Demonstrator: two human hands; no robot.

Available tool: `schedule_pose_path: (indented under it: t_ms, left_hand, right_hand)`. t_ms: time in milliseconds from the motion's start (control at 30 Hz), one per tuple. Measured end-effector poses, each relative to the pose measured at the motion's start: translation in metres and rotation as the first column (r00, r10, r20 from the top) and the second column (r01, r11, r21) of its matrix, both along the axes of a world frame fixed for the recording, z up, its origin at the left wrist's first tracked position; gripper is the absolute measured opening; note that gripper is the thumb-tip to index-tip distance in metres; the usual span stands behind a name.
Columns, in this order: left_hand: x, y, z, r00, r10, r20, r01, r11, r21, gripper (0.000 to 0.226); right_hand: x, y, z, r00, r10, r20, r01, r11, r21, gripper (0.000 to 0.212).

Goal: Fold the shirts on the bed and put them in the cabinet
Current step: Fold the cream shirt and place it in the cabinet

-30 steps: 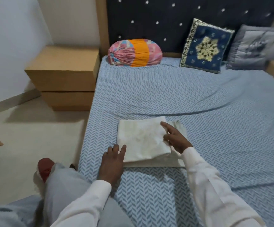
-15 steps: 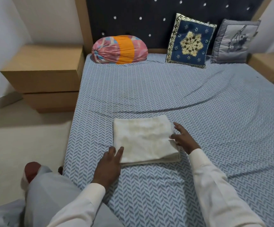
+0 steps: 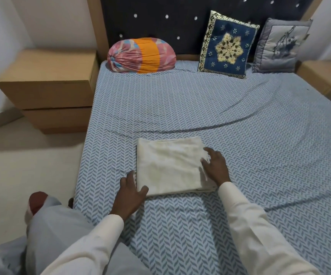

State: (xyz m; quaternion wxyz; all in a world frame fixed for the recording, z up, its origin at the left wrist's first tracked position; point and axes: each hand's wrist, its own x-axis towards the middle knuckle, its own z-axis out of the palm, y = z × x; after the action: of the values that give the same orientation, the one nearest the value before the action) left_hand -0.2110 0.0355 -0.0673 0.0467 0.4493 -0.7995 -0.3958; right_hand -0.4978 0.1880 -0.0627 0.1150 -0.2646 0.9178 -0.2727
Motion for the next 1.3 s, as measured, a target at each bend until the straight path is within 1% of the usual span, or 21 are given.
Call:
schedule_pose_path:
  t_ms: [67, 133, 200, 267, 367, 400, 467, 500, 567, 633, 700, 767, 800, 833, 867, 933, 967, 1033, 1133, 1233, 1300]
  left_hand:
    - [-0.007, -0.003, 0.002, 0.998, 0.07, 0.001, -0.07, 0.997, 0.043, 0.066]
    - [-0.011, -0.006, 0.003, 0.995, 0.093, 0.025, -0.094, 0.994, 0.056, 0.059]
    - [-0.013, -0.009, 0.003, 0.994, 0.091, 0.069, -0.094, 0.994, 0.051, 0.05]
    - [-0.014, -0.012, 0.001, 0.991, 0.097, 0.089, -0.102, 0.993, 0.06, 0.042]
    - [-0.011, -0.013, -0.002, 0.99, 0.119, 0.081, -0.123, 0.991, 0.049, 0.034]
    - [-0.011, -0.013, -0.004, 0.989, 0.122, 0.081, -0.125, 0.992, 0.036, 0.032]
    - [-0.011, -0.01, -0.004, 0.989, 0.123, 0.078, -0.123, 0.992, 0.004, 0.028]
    - [-0.011, -0.01, -0.004, 0.989, 0.126, 0.079, -0.126, 0.992, -0.004, 0.027]
    - [-0.011, -0.011, -0.004, 0.989, 0.13, 0.075, -0.129, 0.991, -0.021, 0.026]
    - [-0.009, -0.012, -0.005, 0.988, 0.134, 0.072, -0.133, 0.991, -0.026, 0.025]
    - [-0.007, -0.013, -0.007, 0.99, 0.134, 0.05, -0.133, 0.991, -0.023, 0.022]
    - [-0.006, -0.013, -0.006, 0.99, 0.139, 0.027, -0.138, 0.99, -0.018, 0.023]
    - [-0.005, -0.013, -0.006, 0.989, 0.145, 0.012, -0.144, 0.989, -0.018, 0.025]
    - [-0.004, -0.014, -0.005, 0.988, 0.154, 0.003, -0.154, 0.988, -0.017, 0.027]
    - [-0.005, -0.014, -0.005, 0.987, 0.163, 0.0, -0.163, 0.987, -0.014, 0.029]
    - [-0.005, -0.015, -0.005, 0.981, 0.194, -0.002, -0.194, 0.981, 0.008, 0.029]
    - [-0.005, -0.017, -0.005, 0.978, 0.207, -0.003, -0.206, 0.978, 0.028, 0.029]
    - [-0.004, -0.019, -0.005, 0.981, 0.195, -0.001, -0.194, 0.978, 0.073, 0.028]
    - [-0.003, -0.02, -0.009, 0.987, 0.161, -0.004, -0.159, 0.974, 0.163, 0.028]
    - [-0.002, -0.023, -0.006, 0.991, 0.129, -0.022, -0.123, 0.973, 0.195, 0.028]
    - [0.001, -0.026, -0.005, 0.984, 0.156, -0.08, -0.127, 0.948, 0.293, 0.038]
  right_hand:
    - [-0.015, -0.025, 0.004, 0.998, -0.023, 0.052, 0.02, 0.998, 0.061, 0.039]
    - [-0.034, -0.043, 0.002, 0.992, -0.03, 0.123, 0.013, 0.99, 0.142, 0.024]
    - [-0.045, -0.055, 0.003, 0.986, -0.038, 0.162, 0.012, 0.987, 0.16, 0.018]
    - [-0.043, -0.06, 0.011, 0.986, -0.067, 0.151, 0.037, 0.98, 0.195, 0.022]
    - [-0.035, -0.068, 0.016, 0.994, -0.08, 0.075, 0.049, 0.934, 0.354, 0.036]
    - [-0.029, -0.073, 0.016, 0.998, -0.065, 0.018, 0.053, 0.928, 0.369, 0.04]
    - [-0.017, -0.083, 0.012, 0.993, -0.02, -0.116, 0.055, 0.95, 0.307, 0.045]
    - [-0.012, -0.089, 0.009, 0.987, 0.034, -0.159, 0.016, 0.953, 0.301, 0.045]
    - [-0.007, -0.102, 0.002, 0.979, 0.166, -0.119, -0.109, 0.917, 0.385, 0.044]
    - [-0.009, -0.114, 0.0, 0.984, 0.172, -0.048, -0.132, 0.881, 0.453, 0.046]
    - [-0.01, -0.123, 0.005, 0.989, 0.112, -0.099, -0.062, 0.908, 0.413, 0.045]
    - [0.003, -0.131, 0.01, 0.967, 0.123, -0.222, -0.078, 0.976, 0.204, 0.041]
    - [0.016, -0.137, 0.012, 0.952, 0.193, -0.236, -0.182, 0.981, 0.067, 0.04]
    - [0.031, -0.143, 0.011, 0.931, 0.315, -0.186, -0.325, 0.945, -0.027, 0.039]
    - [0.045, -0.147, 0.01, 0.883, 0.457, -0.105, -0.464, 0.884, -0.057, 0.038]
    - [0.064, -0.163, 0.005, 0.746, 0.665, 0.039, -0.666, 0.742, 0.083, 0.042]
    - [0.067, -0.176, 0.0, 0.718, 0.694, 0.051, -0.69, 0.7, 0.184, 0.045]
    - [0.066, -0.198, -0.003, 0.768, 0.639, 0.04, -0.62, 0.727, 0.295, 0.05]
    - [0.062, -0.225, -0.002, 0.833, 0.553, 0.024, -0.52, 0.766, 0.378, 0.054]
    - [0.064, -0.241, 0.003, 0.855, 0.517, 0.043, -0.49, 0.778, 0.393, 0.04]
    - [0.065, -0.249, 0.005, 0.86, 0.509, 0.033, -0.479, 0.783, 0.396, 0.03]
